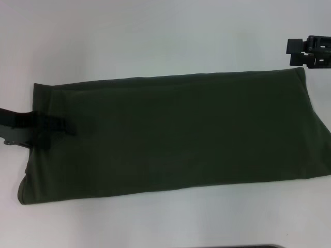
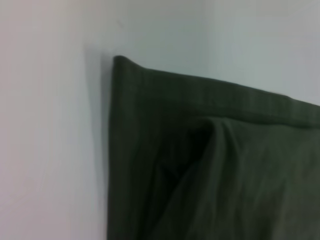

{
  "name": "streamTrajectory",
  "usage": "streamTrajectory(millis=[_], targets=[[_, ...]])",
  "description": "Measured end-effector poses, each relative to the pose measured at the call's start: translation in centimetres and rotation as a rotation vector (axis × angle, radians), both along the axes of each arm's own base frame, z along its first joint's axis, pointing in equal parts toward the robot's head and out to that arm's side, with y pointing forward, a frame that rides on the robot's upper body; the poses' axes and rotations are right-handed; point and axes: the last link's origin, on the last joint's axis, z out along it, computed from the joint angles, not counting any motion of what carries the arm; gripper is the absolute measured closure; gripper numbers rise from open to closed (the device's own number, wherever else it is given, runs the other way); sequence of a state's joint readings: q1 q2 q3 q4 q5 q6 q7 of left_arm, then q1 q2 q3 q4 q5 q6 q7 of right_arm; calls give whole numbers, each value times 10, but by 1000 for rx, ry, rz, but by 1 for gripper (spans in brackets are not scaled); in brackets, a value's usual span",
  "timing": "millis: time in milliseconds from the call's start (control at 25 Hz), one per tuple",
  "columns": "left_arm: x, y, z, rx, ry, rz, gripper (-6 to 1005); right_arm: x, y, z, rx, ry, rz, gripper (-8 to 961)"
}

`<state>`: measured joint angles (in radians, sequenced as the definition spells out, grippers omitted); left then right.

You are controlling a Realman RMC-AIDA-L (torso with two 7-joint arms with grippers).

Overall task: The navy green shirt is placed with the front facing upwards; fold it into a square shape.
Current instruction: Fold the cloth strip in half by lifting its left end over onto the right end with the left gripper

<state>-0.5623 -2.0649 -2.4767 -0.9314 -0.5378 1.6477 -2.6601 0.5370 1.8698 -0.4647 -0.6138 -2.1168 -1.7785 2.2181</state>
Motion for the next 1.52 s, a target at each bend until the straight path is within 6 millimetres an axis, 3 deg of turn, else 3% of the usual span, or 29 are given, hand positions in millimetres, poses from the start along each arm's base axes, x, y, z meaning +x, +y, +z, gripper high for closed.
streamTrajectory(millis=[520,1080,1520], targets=[[-1,5,-4,0,39,-6,100,1,-1,0,-3,3,-9,41],[7,9,30,21,35,-11,100,1,-1,1,-3,1,-9,40],[10,17,10,11,22,-18,100,2,-2,1,-3,2,-14,40]])
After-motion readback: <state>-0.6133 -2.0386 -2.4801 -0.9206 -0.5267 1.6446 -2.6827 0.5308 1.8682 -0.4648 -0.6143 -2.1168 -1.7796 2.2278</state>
